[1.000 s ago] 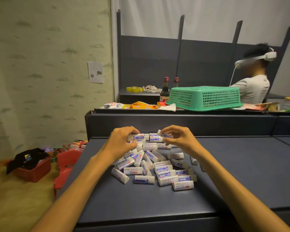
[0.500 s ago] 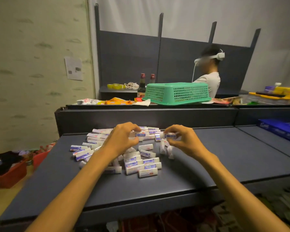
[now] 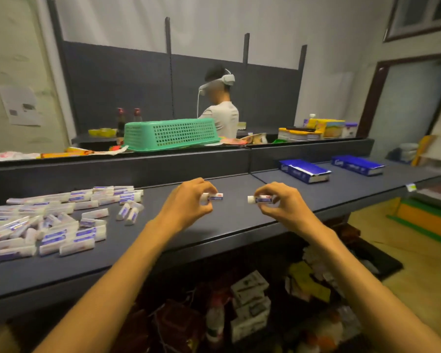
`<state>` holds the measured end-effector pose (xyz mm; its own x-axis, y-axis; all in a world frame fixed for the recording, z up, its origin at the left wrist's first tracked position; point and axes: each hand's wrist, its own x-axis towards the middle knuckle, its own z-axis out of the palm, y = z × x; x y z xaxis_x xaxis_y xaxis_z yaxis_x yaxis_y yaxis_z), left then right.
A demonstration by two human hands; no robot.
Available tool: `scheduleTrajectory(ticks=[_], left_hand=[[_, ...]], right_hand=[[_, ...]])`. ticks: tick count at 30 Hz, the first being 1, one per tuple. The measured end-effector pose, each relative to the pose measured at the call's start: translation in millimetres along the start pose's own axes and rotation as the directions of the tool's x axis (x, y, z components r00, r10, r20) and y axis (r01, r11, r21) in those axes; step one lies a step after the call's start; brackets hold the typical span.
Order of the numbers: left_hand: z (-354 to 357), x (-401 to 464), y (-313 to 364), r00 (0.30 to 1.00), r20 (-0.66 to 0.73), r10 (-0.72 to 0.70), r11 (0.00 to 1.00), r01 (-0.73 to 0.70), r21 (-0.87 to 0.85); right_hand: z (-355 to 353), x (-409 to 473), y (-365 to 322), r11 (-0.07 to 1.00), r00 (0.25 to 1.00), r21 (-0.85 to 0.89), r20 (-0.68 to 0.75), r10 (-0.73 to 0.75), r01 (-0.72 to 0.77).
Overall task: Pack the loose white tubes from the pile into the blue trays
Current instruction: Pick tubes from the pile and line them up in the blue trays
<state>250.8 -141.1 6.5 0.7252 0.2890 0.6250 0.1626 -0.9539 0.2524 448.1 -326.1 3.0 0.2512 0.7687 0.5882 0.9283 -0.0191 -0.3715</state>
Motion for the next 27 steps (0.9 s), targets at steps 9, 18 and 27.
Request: scheduleTrajectory(ticks=[9,18,27], left_hand=[[87,74,122,0.995,0.015,0.101,0.995,-0.101,-0.013],[191,156,159,0.993,0.078,0.092,0.995,-0.088,-0.053],[263,251,141,1.0,0.03,-0.003,0.999,0.004,-0.031]], right_hand=[[-108,-62,110,0.983,0.988,-0.101,-0.059,0.146,-0.151],[-151,-63,228,0.965,0.976,-0.148,-0.066,0.21,-0.218],[-166,20,338,0.979,0.985,-0.107,-0.007,0.174,-0.173]])
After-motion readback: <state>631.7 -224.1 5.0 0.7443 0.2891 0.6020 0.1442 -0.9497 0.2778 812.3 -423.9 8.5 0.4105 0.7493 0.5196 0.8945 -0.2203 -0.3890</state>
